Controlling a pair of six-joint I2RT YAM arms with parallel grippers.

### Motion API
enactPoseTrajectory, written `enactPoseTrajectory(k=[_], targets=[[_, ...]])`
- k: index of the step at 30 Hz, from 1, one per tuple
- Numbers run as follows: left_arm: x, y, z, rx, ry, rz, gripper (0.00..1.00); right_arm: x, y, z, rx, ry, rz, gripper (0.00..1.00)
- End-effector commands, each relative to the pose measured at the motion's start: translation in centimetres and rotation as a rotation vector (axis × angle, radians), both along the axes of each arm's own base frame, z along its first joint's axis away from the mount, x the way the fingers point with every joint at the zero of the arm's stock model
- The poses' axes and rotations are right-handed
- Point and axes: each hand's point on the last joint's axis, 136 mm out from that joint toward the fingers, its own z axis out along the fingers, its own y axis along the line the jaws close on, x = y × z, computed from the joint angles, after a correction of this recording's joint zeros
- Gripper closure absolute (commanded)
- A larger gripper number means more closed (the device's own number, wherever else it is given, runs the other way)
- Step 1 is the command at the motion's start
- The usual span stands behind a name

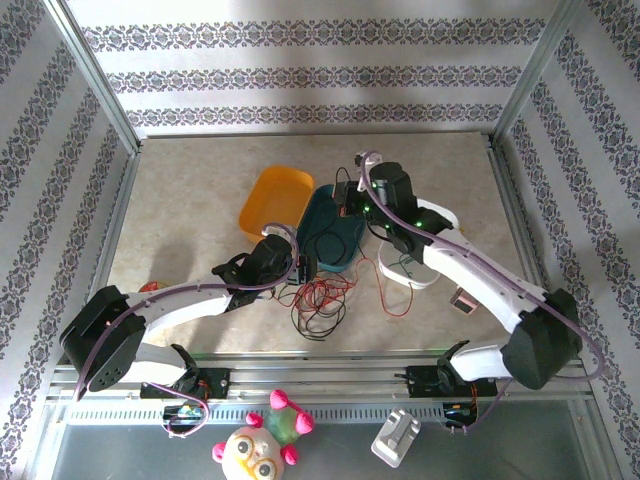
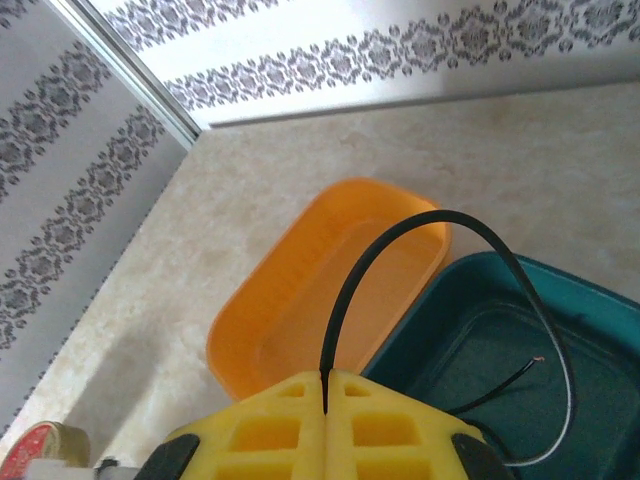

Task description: Untangle the cables

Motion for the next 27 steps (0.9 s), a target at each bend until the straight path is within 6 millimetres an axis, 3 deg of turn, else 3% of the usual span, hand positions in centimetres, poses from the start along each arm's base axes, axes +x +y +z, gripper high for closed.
enactPoseTrajectory(k=[1,6,10,11,13,16,22,27], targets=[[-0.4,0.3,-0.2,0.029,-0.002,-0.006,0.22,1.2,0.6,-2.5,0.026,0.030,0.004,1.00],[-0.3,0.0,-0.3,0.032,0.003,-0.014,0.22,3.1,1.3,-7.5,0.047,0.148,-0.008,1.00],[-0.3,0.1,-0.3,0.034,0.002,-0.012,0.22,3.5,2.6,-11.5,0.060,0.272,0.030,0.96],[-0.4,0.2,-0.3,0.034,0.001,-0.011,0.21,3.3,3.0,-12.5,0.057,0.313,0.047,0.88],[-0.4,0.4,-0.2,0.033,-0.003,-0.007,0.22,3.0,3.4,-13.7,0.049,0.375,0.062,0.63],[-0.5,0.6,0.0,0.031,-0.008,-0.001,0.21,2.7,2.7,-13.5,0.028,0.374,0.030,0.54],[-0.6,0.8,0.0,0.032,-0.015,-0.001,0.21,1.0,-1.2,-10.7,-0.039,0.290,-0.063,0.51],[-0.6,0.6,-0.1,0.035,-0.012,-0.011,0.21,-0.9,-4.4,-11.1,-0.147,0.340,-0.125,0.50]])
